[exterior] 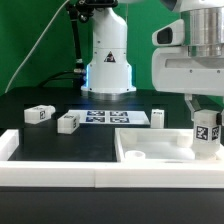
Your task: Assemble one leg
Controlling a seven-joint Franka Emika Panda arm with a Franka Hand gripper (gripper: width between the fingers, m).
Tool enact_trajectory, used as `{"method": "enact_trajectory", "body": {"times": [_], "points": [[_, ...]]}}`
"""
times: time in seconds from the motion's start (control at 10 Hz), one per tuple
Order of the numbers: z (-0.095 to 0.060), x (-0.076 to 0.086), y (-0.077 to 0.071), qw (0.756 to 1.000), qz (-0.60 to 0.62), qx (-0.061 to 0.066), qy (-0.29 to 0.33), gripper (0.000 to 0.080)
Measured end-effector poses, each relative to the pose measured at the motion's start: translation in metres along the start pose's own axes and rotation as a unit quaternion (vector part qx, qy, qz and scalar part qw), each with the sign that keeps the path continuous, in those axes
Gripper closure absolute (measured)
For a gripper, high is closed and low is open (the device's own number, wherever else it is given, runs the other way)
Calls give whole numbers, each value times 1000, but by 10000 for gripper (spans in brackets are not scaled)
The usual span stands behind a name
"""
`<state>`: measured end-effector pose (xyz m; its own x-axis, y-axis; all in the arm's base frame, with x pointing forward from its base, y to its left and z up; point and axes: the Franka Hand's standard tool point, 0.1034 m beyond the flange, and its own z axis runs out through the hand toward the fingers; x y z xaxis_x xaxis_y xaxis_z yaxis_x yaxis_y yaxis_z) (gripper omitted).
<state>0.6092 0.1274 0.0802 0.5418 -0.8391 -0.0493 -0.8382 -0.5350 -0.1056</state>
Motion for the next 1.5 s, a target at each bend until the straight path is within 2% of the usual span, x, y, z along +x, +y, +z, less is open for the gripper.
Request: {"method": "enact_trajectory", "body": {"times": [0.3, 0.5, 0.7, 0.9, 1.0, 1.1, 1.2, 1.4, 1.5], "points": [[1, -2, -3, 985, 173, 7, -7, 508], [1, -1, -3, 962, 273, 10, -15, 508], [1, -3, -4, 947, 321, 10, -21, 508], [1, -3, -4, 951, 308, 10, -22, 260], [1, -3, -4, 961, 277, 10, -21, 260], [2, -5, -2, 964, 264, 4, -23, 173], [3, -9, -1, 971, 236, -3, -27, 157], [3, -10, 1, 994, 108, -11, -24, 151], [3, -10, 2, 998, 63, -13, -26, 150]]}}
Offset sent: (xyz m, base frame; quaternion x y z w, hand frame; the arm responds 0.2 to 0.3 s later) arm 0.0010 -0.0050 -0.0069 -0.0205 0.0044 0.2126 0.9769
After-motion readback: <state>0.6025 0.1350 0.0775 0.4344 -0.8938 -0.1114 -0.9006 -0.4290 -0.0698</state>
